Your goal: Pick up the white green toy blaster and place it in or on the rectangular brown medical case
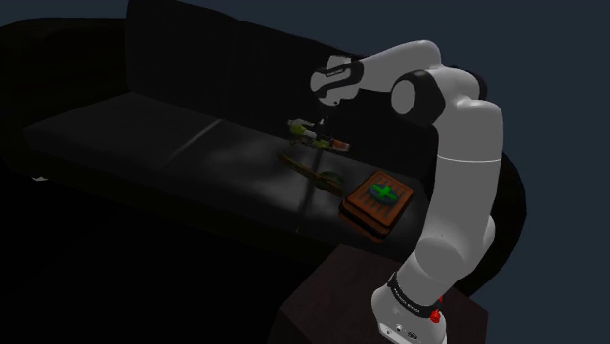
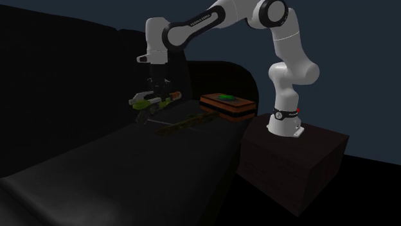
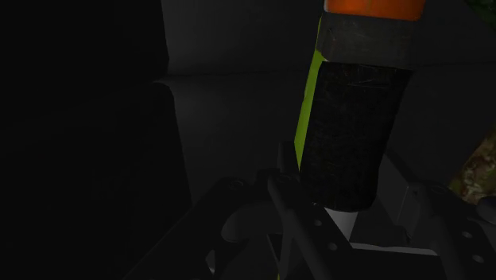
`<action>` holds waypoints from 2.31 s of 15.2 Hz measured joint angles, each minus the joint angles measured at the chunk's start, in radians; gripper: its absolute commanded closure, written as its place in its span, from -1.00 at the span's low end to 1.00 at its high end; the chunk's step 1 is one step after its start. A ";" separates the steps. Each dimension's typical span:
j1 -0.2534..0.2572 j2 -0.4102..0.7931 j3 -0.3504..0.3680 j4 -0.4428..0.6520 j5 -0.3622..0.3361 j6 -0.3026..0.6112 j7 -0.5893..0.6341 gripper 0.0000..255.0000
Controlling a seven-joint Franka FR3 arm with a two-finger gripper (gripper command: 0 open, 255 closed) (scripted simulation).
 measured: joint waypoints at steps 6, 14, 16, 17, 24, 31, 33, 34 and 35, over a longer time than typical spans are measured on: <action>0.001 -0.026 -0.005 0.049 -0.010 -0.074 0.003 1.00; 0.002 -0.047 -0.009 0.121 -0.018 -0.165 0.008 1.00; -0.001 -0.047 -0.010 0.149 -0.018 -0.194 0.005 1.00; 0.001 -0.056 -0.011 0.152 -0.021 -0.205 0.008 1.00; 0.009 -0.117 -0.018 0.137 -0.040 -0.249 0.009 1.00; 0.033 -0.404 -0.041 -0.204 -0.139 -0.178 0.021 1.00; 0.033 -0.488 -0.043 -0.299 -0.171 -0.162 0.029 1.00; 0.031 -0.530 -0.043 -0.342 -0.187 -0.159 0.034 1.00; 0.030 -0.568 -0.041 -0.375 -0.202 -0.162 0.040 1.00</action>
